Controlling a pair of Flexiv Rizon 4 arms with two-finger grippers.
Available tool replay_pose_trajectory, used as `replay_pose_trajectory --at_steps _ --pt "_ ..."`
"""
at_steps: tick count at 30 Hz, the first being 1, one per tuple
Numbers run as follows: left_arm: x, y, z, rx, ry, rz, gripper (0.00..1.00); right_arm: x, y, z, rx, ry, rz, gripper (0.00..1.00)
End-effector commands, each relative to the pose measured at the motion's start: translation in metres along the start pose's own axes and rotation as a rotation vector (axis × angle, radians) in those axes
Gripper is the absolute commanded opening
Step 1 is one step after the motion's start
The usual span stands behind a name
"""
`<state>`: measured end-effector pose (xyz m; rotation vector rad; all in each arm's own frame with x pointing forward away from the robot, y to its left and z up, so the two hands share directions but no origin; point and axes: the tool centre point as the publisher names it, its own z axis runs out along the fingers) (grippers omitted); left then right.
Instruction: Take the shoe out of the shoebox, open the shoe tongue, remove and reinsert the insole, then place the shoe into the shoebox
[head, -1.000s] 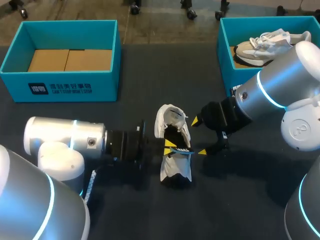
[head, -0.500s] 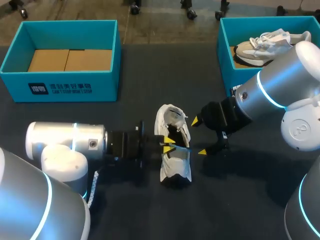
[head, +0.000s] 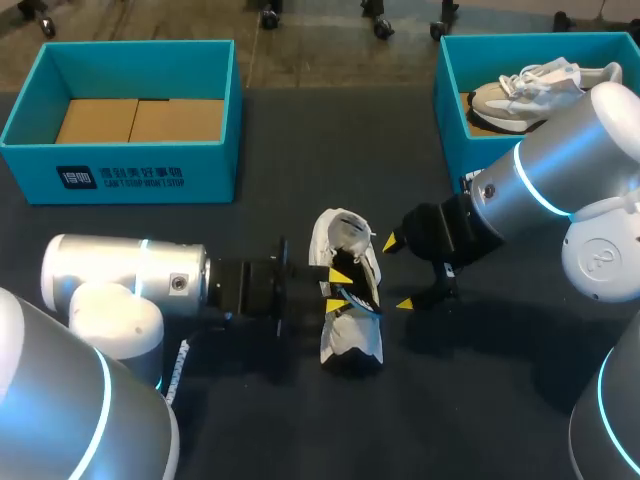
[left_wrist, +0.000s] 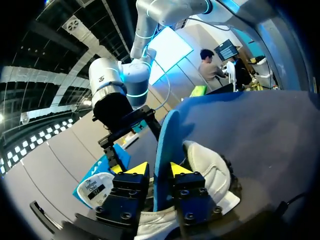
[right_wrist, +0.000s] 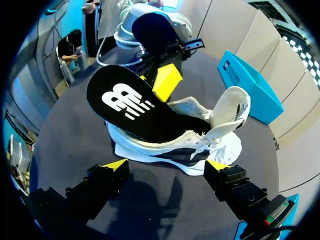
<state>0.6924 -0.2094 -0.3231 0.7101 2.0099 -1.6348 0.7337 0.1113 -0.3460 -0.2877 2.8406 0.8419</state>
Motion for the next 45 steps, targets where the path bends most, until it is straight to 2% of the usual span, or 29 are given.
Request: replay_pose_trajectory --at_steps 1,12,21,25,27,28,29,30,39,40,41,42,45 --pt "0.003 -0.005 -0.001 -0.015 0.022 -0.001 0.00 0.001 0.000 0.000 0.000 -0.002 -0.001 1.00" --pt "0.015 0.018 0.002 -0.052 0.078 0.001 0.00 0.001 0.000 0.000 0.000 -0.002 -0.001 1.00" --pt "0.009 0.039 -0.001 -0.096 0.071 0.044 0.00 0.001 0.000 0.000 0.000 -0.002 -0.001 1.00" --pt "0.009 0.038 -0.001 -0.104 0.065 0.039 0.00 0.001 0.000 0.000 0.000 -0.002 -0.001 1.00" --pt "0.008 0.030 -0.002 -0.092 0.062 0.034 0.23 0.001 0.000 0.000 0.000 -0.002 -0.001 1.00" --pt "0.008 0.030 -0.002 -0.092 0.062 0.034 0.23 0.001 0.000 0.000 0.000 -0.002 -0.001 1.00" --pt "0.008 0.026 -0.004 -0.081 0.062 0.033 0.37 0.001 0.000 0.000 0.000 -0.002 -0.001 1.00" --pt "0.008 0.023 -0.004 -0.078 0.064 0.031 0.38 0.001 0.000 0.000 0.000 -0.002 -0.001 1.00" --pt "0.010 0.008 -0.002 -0.035 0.072 0.021 0.34 0.001 0.000 0.000 0.000 -0.002 -0.001 1.00" --pt "0.011 0.008 0.000 -0.034 0.078 0.019 0.31 0.001 0.000 0.000 0.000 -0.002 -0.001 1.00" --pt "0.012 0.008 0.001 -0.031 0.083 0.020 0.22 0.001 0.000 0.000 0.000 -0.002 -0.001 1.00" --pt "0.013 0.008 0.002 -0.029 0.088 0.020 0.00 0.001 0.000 0.000 0.000 -0.002 -0.001 1.00" --pt "0.017 0.013 0.006 -0.032 0.106 0.028 0.00 0.001 0.000 0.000 0.000 -0.002 -0.001 1.00"
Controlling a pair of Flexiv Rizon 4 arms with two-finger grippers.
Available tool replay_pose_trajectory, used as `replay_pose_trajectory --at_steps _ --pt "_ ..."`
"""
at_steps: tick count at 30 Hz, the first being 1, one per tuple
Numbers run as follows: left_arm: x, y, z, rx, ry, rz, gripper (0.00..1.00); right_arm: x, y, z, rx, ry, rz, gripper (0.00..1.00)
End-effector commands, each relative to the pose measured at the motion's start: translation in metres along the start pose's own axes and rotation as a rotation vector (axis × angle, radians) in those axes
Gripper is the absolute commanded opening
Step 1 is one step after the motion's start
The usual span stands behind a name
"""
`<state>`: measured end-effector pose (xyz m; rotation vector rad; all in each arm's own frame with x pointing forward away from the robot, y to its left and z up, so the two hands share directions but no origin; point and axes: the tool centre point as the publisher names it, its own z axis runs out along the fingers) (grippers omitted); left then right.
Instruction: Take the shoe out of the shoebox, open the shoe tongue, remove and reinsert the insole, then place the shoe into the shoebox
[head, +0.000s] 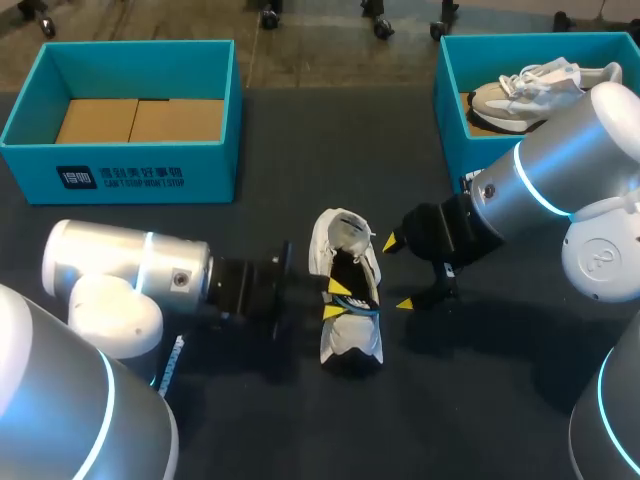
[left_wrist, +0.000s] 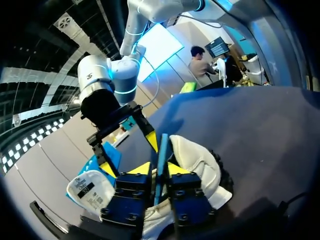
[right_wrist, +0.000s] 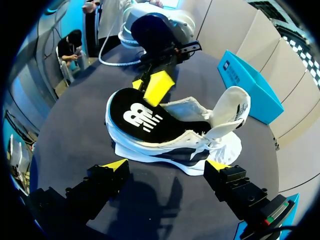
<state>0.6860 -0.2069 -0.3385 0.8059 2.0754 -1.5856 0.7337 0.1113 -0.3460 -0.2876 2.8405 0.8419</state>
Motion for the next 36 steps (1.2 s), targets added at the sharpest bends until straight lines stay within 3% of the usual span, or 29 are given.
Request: replay_pose_trajectory --at_steps 1,11,15,16,19,27,30,31,36 --pt "0.002 0.007 0.006 -0.006 0.020 0.010 0.00 0.001 0.000 0.000 0.000 -0.002 -0.001 1.00" --pt "0.000 0.036 0.007 -0.058 0.032 0.046 0.00 0.001 0.000 0.000 0.000 -0.002 -0.001 1.00" --pt "-0.003 0.036 0.006 -0.065 0.021 0.037 0.00 0.001 0.000 0.000 0.000 -0.002 -0.001 1.00" --pt "-0.004 0.033 0.004 -0.060 0.015 0.031 0.21 0.001 0.000 0.000 0.000 -0.002 -0.001 1.00" --pt "-0.004 0.024 0.000 -0.042 0.009 0.027 0.30 0.001 0.000 0.000 0.000 -0.002 -0.001 1.00" --pt "-0.004 0.006 -0.005 0.002 0.002 0.015 0.21 0.001 0.000 0.000 0.000 -0.002 -0.001 1.00" --pt "-0.001 0.005 -0.003 0.009 0.010 0.002 0.11 0.001 0.000 0.000 0.000 -0.002 -0.001 1.00" --pt "0.000 0.006 -0.001 0.008 0.016 -0.004 0.00 0.001 0.000 0.000 0.000 -0.002 -0.001 1.00" --pt "0.007 0.018 0.007 -0.013 0.041 -0.009 0.00 0.001 0.000 0.000 0.000 -0.002 -0.001 1.00"
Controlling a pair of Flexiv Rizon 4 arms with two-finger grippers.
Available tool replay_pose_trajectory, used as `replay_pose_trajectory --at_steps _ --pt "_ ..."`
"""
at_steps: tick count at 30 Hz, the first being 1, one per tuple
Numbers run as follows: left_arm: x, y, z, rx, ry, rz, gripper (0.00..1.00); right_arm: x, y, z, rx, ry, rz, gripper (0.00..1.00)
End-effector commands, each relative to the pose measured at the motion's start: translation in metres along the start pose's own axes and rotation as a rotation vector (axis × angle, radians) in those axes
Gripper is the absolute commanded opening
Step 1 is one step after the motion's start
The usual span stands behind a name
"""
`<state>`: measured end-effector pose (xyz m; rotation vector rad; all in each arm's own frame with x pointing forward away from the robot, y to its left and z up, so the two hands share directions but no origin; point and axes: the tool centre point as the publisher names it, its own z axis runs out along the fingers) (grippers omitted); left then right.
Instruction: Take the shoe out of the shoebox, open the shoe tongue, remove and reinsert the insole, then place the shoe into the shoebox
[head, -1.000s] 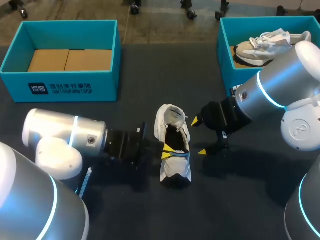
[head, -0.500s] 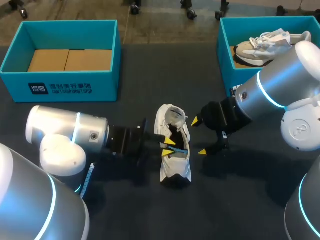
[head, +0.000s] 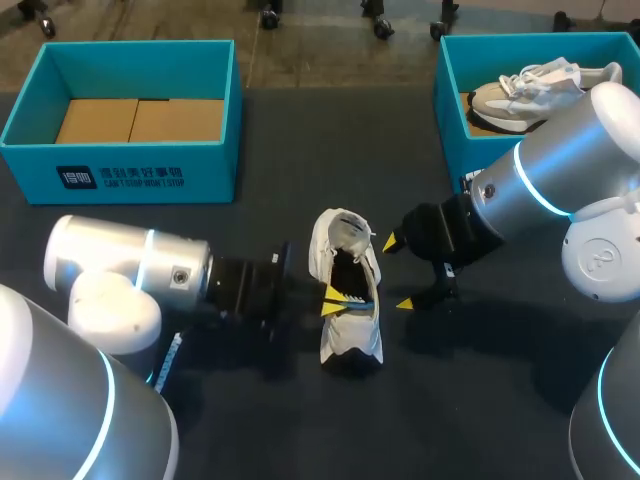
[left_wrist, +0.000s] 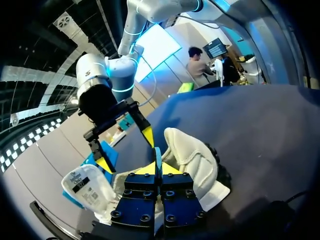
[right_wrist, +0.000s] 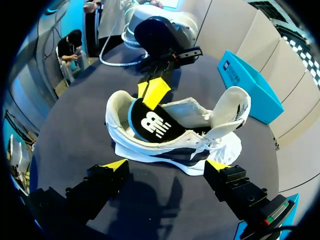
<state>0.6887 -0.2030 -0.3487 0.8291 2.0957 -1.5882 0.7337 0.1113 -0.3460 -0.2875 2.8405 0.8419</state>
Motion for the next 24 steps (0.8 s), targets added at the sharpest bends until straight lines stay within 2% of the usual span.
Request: replay_pose_trajectory --at_steps 1,7,8,9,12,20,24 --pt "0.001 0.010 0.008 -0.016 0.013 -0.007 0.00 0.001 0.000 0.000 0.000 -0.002 -0.001 1.00" --pt "0.002 0.011 0.006 -0.025 0.020 -0.010 0.00 0.001 0.000 0.000 0.000 -0.002 -0.001 1.00" --pt "0.001 0.009 0.004 -0.025 0.018 -0.011 0.28 0.001 0.000 0.000 0.000 -0.002 -0.001 1.00" --pt "0.000 0.007 0.001 -0.021 0.013 -0.012 0.46 0.001 0.000 0.000 0.000 -0.002 -0.001 1.00" --pt "-0.005 -0.001 -0.008 -0.012 0.005 -0.010 0.72 0.001 0.000 0.000 0.000 -0.002 -0.001 1.00" --pt "-0.016 -0.016 -0.022 0.000 0.014 0.010 0.83 0.001 0.000 0.000 0.000 -0.002 -0.001 1.00" --pt "-0.021 -0.018 -0.025 -0.003 0.031 0.032 0.82 0.001 0.000 0.000 0.000 -0.002 -0.001 1.00"
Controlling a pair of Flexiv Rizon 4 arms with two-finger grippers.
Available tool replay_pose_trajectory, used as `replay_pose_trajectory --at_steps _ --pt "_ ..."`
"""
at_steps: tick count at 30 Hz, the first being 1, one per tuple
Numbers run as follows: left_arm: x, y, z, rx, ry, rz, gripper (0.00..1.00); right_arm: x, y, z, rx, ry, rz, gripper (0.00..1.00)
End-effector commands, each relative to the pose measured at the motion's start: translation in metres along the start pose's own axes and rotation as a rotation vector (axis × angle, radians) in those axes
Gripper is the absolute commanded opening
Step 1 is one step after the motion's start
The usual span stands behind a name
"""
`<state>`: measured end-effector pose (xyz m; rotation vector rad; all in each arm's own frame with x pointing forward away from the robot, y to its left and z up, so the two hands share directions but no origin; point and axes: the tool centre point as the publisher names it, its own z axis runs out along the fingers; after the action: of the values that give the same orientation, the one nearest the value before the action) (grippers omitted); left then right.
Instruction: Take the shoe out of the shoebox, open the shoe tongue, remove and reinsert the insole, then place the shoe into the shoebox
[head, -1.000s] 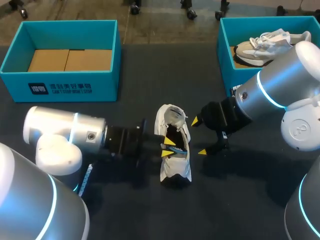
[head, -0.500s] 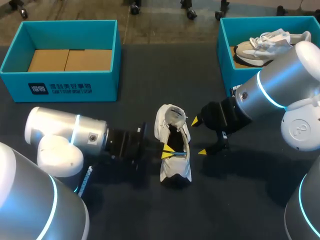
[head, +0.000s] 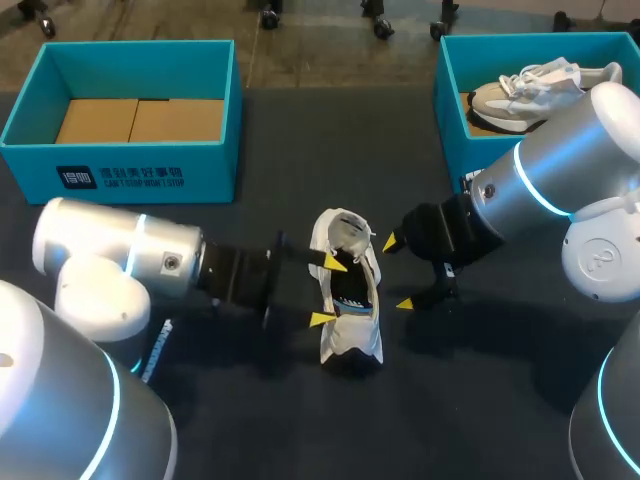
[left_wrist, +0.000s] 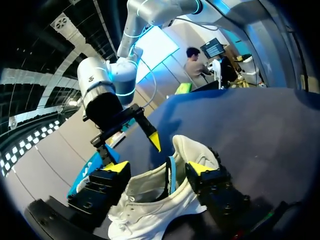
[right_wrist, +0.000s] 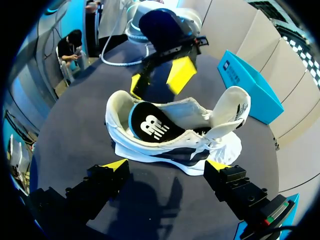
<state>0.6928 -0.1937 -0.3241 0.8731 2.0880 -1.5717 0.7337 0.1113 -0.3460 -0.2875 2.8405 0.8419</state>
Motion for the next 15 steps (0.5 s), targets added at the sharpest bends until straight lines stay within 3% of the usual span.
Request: replay_pose_trajectory --at_steps 1,15 --pt "-0.005 -0.004 -0.009 -0.003 0.012 0.003 0.82 0.001 0.000 0.000 0.000 -0.002 -0.001 1.00" --pt "-0.030 -0.004 -0.024 -0.011 0.172 0.058 0.86 0.001 0.000 0.000 0.000 -0.002 -0.001 1.00"
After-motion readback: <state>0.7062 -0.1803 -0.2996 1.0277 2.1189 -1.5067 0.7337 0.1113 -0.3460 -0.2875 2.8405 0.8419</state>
